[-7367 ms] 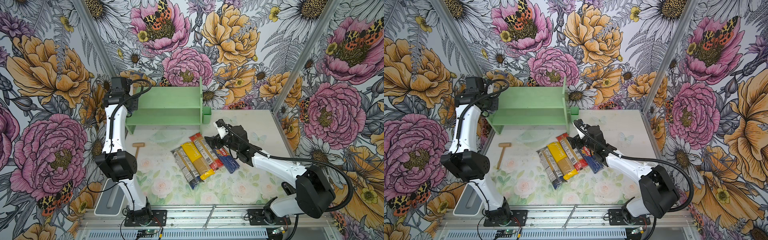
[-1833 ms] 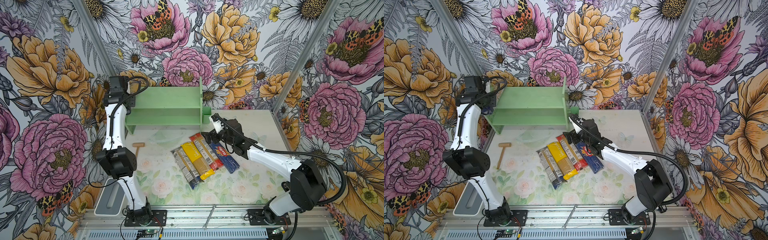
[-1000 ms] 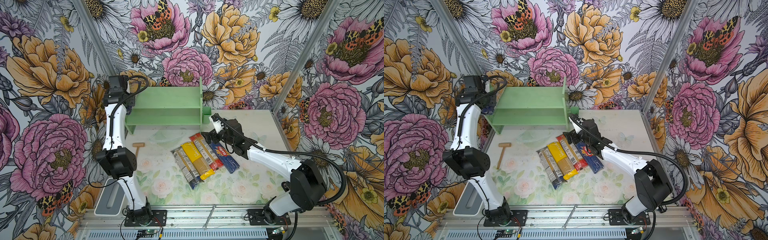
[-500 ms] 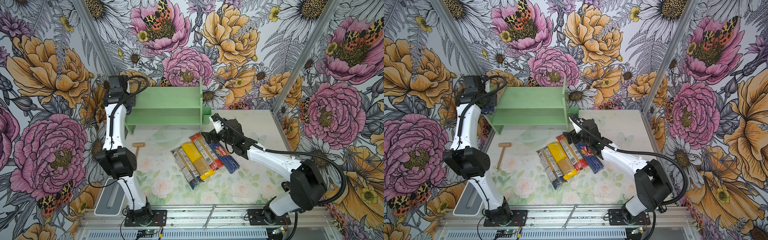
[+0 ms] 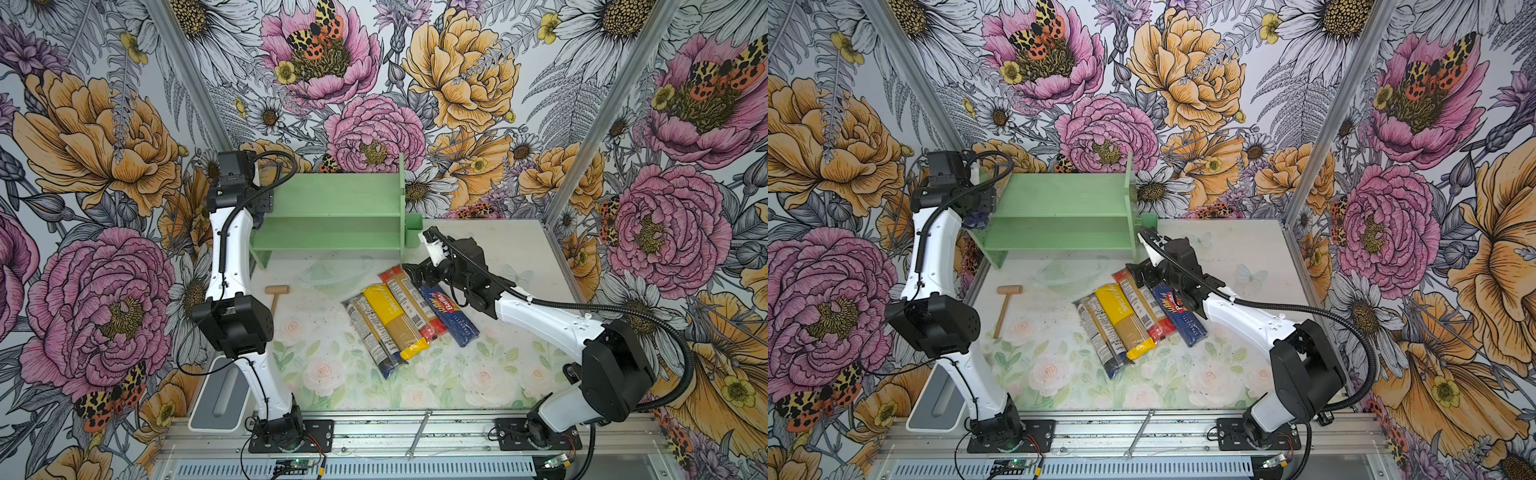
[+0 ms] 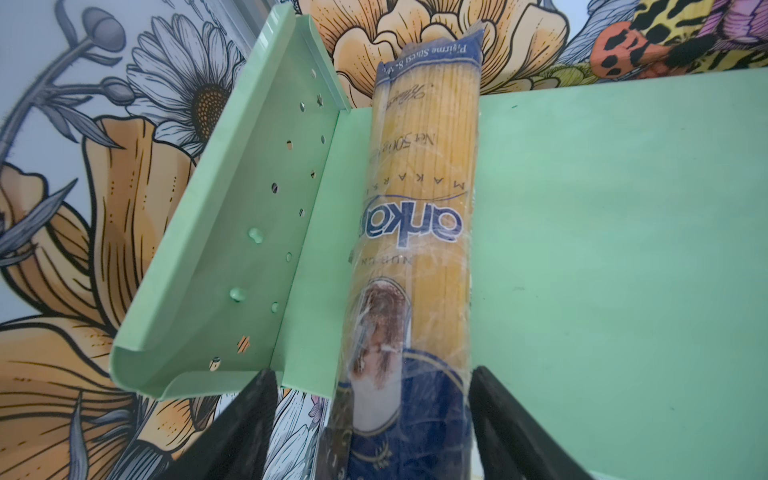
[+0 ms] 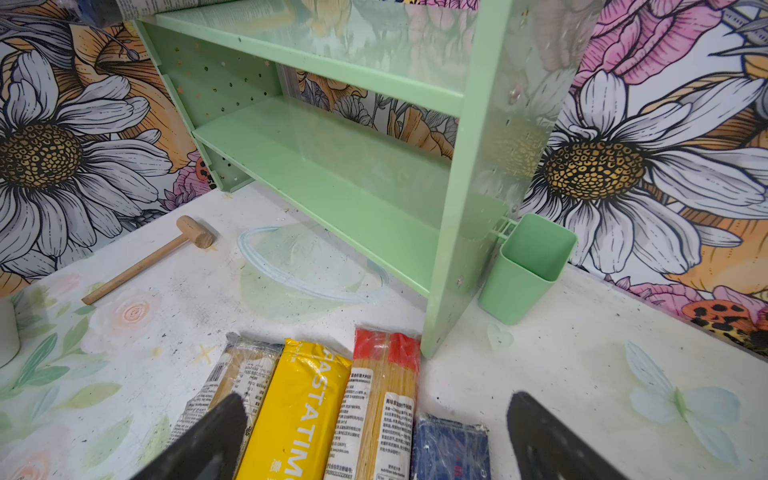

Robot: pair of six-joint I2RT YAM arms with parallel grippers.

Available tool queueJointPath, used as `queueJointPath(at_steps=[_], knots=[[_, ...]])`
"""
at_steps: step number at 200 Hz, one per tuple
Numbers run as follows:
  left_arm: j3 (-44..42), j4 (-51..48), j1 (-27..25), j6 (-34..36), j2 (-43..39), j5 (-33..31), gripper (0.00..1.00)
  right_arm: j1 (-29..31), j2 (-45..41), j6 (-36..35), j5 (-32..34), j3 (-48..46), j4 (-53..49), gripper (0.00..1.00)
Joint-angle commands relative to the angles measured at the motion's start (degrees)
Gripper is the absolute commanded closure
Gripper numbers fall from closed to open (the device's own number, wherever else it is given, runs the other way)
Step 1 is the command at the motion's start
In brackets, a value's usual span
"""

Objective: Place and organize the pasta boxes and bags onto the shelf

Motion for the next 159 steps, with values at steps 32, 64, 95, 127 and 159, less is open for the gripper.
queueJointPath(at_steps=[32,64,95,127,159], knots=[[1.29,1.23,-0.36,-1.86,-1.53,2.29,0.24,-0.19,-2.69,0.16,0.85,-1.3,0.97,0.0],[1.46,1.17,-0.3,-2.38,-1.99,3.68,0.22,-0.15,-3.85,0.21,1.45,-2.42,1.1,0.0],[1.82,1.22,-0.36,-3.44,-2.72,4.28,0.21,-0.26,-4.99,0.15,1.77,-3.46,1.21,0.0],[1.83,1.24,-0.8,-4.24,-3.79,4.96,0.2,-0.37,-5.55,-0.2,1.9,-3.86,1.06,0.0],[2.18,1.15,-1.02,-6.73,-5.15,5.26,0.18,-0.47,-5.71,-0.56,1.22,-3.77,0.39,0.0]])
